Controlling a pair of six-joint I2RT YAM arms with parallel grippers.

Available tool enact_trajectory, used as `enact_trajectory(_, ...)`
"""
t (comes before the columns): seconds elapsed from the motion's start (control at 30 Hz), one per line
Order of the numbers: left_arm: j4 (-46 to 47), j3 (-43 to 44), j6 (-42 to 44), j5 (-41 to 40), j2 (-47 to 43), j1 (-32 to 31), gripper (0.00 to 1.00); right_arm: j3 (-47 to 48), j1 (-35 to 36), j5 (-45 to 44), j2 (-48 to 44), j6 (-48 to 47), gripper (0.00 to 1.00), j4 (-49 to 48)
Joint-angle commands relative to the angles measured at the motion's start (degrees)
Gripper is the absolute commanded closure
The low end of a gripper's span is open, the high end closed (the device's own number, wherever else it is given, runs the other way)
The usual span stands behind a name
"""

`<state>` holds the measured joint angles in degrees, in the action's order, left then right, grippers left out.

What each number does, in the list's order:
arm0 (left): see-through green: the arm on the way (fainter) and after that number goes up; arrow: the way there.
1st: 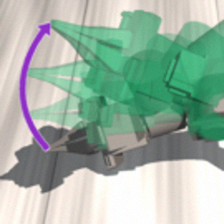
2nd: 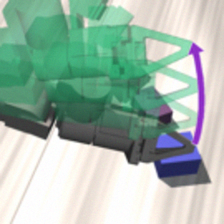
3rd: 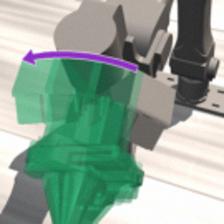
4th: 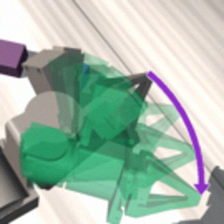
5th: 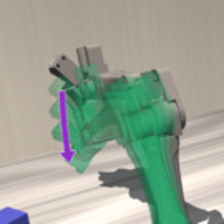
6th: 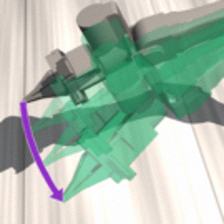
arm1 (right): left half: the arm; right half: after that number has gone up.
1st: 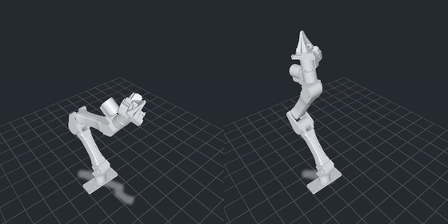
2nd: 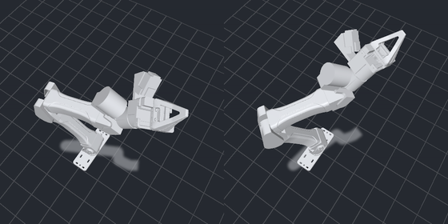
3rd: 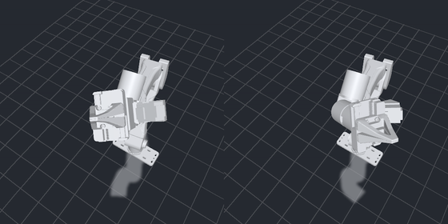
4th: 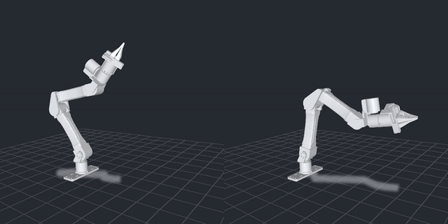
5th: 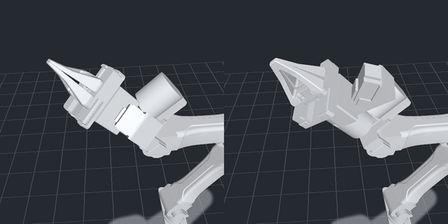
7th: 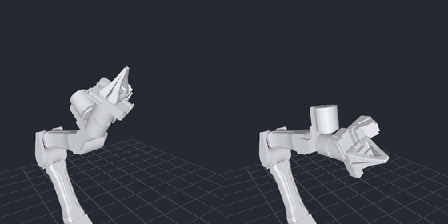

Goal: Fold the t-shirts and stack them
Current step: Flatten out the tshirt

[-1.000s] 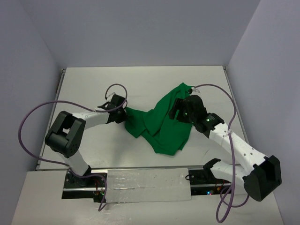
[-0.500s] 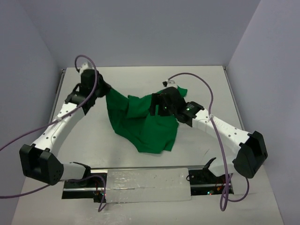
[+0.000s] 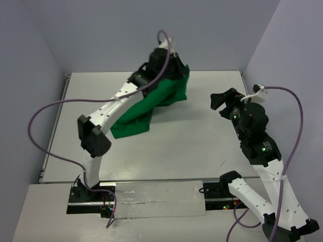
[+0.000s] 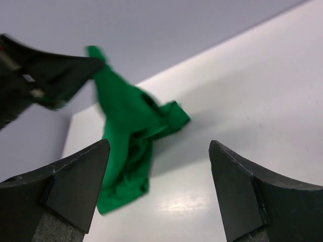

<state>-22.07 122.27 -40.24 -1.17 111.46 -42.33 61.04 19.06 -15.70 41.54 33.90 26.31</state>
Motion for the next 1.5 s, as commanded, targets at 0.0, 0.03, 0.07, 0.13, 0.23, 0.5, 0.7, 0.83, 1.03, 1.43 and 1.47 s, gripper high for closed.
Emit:
enact_trajectory(0.0,-4.0,3.6,-1.2,1.4,6.5,-4.6,0.90,-4.4,-0.6,-1.5,2.2,-1.0,0.13,5.9)
enact_trajectory(0.03,-3.0,1.5,-1.3,1.2,5.2,-4.5,0.90,-5.2,-0.8,-1.4,2.2,-1.1,0.13,5.8)
enact_trajectory(0.07,-2.3,-0.2,-1.3,-0.7,2.5,-4.0,0.90,-6.4,-0.9,-1.0,2.5,-1.4,0.13,5.5)
enact_trajectory(0.13,-3.3,-0.5,-0.5,-1.7,0.1,-2.2,0.90,-7.4,-0.9,1.2,4.1,-2.3,0.13,3.9)
enact_trajectory(0.23,-5.3,1.3,0.9,-3.3,-1.9,-0.2,0.90,-7.5,-1.0,5.4,6.5,-3.2,0.13,2.8)
enact_trajectory(0.5,-6.1,-2.5,3.3,-10.2,-13.8,5.7,0.90,-6.4,-1.0,3.8,5.5,-4.7,0.12,3.2)
enact_trajectory(0.7,-1.5,-2.6,1.9,-4.3,-14.8,5.9,0.90,-6.2,-1.1,-0.3,2.4,-3.5,0.12,3.9)
enact_trajectory(0.83,-0.2,9.3,-0.1,1.5,-2.2,1.2,0.90,-7.5,-1.2,-2.2,0.5,-1.8,0.12,4.0)
enact_trajectory(1.03,2.7,26.3,-6.8,14.3,18.3,-0.5,0.88,-11.9,-1.2,-1.6,-2.9,-0.1,0.12,3.7)
enact_trajectory(1.43,-5.3,-11.4,1.9,2.1,-11.8,9.4,0.11,-17.5,18.7,-1.3,7.2,5.3,0.12,-3.3)
enact_trajectory(1.47,-5.1,-18.3,0.8,0.5,-16.1,11.3,0.13,-15.8,23.5,-2.5,11.1,5.9,0.12,-4.1)
